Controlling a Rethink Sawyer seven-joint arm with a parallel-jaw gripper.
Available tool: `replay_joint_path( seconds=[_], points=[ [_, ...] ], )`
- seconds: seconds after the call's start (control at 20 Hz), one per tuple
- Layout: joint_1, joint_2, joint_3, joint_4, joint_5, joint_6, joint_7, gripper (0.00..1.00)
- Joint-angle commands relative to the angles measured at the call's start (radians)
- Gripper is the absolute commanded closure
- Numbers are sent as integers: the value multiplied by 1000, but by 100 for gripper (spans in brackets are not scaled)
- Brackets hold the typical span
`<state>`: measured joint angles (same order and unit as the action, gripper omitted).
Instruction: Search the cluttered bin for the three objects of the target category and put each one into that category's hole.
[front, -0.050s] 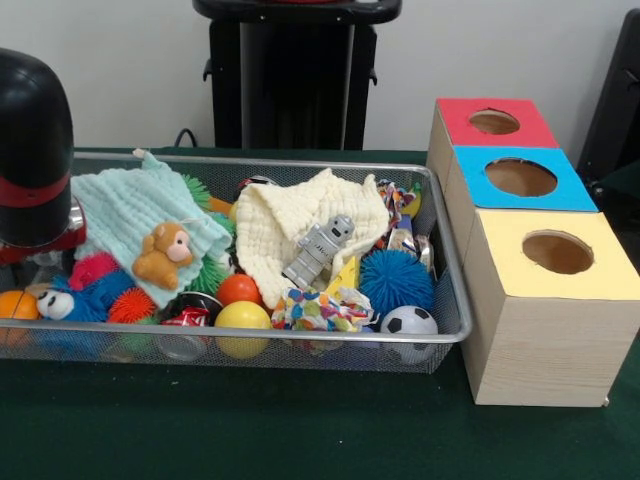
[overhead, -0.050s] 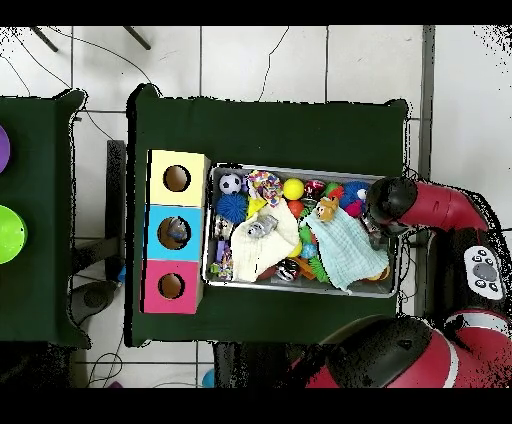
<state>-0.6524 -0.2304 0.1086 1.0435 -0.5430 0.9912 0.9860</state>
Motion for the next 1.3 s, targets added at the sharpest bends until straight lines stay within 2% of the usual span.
replay_joint_path(
  seconds=[0.05,0.25,0.45,0.55,0.7,0.95,1.3],
  points=[
    [-5,28,-8,8,-80,104,-166,0],
    [1,19,-14,5,-74,146,-172,0],
    [-7,-26,11,42,-24,230,-203,0],
    [5,-38,-1,43,-26,280,-203,0],
    [4,-25,0,37,-33,301,-193,0],
    [-16,-2,27,37,-36,273,-190,0],
    [-70,41,77,64,-21,167,-211,0]
  ],
)
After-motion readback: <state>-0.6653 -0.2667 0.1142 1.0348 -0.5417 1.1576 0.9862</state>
